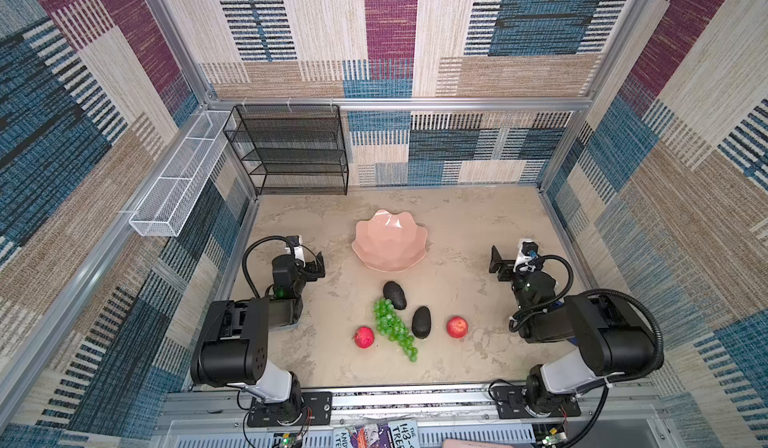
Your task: Place and organize the fake fruits in the fruit bowl
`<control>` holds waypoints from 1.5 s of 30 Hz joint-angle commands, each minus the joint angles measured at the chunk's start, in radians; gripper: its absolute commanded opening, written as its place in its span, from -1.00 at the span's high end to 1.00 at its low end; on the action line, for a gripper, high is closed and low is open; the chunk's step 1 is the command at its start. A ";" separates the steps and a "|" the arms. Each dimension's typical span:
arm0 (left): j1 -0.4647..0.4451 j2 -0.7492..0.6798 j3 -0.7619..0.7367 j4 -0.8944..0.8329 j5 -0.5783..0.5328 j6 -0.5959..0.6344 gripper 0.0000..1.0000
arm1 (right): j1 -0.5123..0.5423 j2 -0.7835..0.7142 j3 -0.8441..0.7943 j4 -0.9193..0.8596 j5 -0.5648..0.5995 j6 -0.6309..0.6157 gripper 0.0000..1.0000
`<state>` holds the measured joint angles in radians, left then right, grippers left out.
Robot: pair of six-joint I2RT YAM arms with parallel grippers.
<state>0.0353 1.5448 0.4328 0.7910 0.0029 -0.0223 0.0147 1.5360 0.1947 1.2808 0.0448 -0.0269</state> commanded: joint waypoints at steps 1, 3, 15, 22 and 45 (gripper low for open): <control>-0.001 -0.003 0.001 0.014 -0.016 0.019 -0.98 | 0.001 0.001 0.006 0.025 -0.002 -0.002 -0.99; -0.002 -0.003 0.001 0.015 -0.017 0.019 -0.98 | 0.002 0.001 0.005 0.025 -0.002 0.000 -0.99; 0.000 -0.002 0.001 0.013 -0.013 0.018 -0.98 | 0.001 0.001 0.005 0.025 -0.002 0.000 -0.99; 0.002 0.001 0.009 0.003 0.034 0.032 -0.98 | 0.001 0.002 0.009 0.020 -0.003 0.000 -0.99; 0.054 -0.439 -0.008 0.078 0.115 -0.620 -0.93 | 0.086 -0.272 0.442 -1.205 -0.195 0.374 -0.93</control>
<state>0.0849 1.1484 0.4393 0.7219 0.0868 -0.4808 0.0505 1.2678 0.5941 0.3016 -0.1028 0.3687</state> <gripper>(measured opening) 0.971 0.957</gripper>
